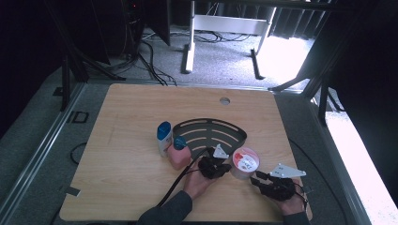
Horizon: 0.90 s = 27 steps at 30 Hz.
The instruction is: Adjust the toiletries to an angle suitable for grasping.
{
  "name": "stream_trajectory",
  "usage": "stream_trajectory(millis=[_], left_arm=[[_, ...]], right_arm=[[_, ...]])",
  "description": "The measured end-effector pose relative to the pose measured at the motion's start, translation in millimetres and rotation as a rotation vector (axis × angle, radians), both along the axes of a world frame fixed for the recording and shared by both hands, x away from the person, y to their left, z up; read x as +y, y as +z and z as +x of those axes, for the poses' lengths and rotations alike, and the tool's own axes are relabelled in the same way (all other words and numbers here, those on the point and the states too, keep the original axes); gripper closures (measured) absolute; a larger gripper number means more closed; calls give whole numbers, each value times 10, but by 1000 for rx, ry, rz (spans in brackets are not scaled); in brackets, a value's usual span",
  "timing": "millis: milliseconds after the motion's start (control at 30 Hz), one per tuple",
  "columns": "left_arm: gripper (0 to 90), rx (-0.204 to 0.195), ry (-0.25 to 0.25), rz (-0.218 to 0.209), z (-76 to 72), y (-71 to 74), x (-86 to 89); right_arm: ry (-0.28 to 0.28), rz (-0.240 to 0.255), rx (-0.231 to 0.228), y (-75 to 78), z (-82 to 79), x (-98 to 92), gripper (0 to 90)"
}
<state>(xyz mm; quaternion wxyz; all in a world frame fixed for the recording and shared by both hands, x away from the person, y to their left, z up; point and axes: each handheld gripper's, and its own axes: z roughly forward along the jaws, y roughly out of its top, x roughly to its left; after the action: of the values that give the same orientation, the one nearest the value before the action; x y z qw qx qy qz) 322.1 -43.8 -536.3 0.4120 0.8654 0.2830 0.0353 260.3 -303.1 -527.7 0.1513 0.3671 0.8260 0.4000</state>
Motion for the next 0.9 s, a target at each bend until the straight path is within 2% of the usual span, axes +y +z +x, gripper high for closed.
stream_trajectory(millis=[167,400,433,467,600,767,867,900], left_arm=[[877,-12,17,-4,-69,29,141],[832,-58,11,-12,-229,119,424],[826,-58,11,-12,-229,119,424],[826,-70,14,-13,-270,141,506],[796,-88,19,-7,-326,172,660],[779,-89,38,-15,-376,194,829],[745,-103,25,14,-430,208,916],[745,-103,23,11,-448,204,943]], right_arm=[[2,-17,10,-30,6,4,602],[-21,-41,20,-63,40,-12,580],[-21,-41,20,-63,40,-12,580],[-24,-43,19,-70,51,-16,576],[-44,-72,19,-97,117,-41,560],[-35,-59,22,-107,142,-75,528],[-1,-24,8,-80,126,-91,459],[-1,-24,8,-80,126,-91,459]])
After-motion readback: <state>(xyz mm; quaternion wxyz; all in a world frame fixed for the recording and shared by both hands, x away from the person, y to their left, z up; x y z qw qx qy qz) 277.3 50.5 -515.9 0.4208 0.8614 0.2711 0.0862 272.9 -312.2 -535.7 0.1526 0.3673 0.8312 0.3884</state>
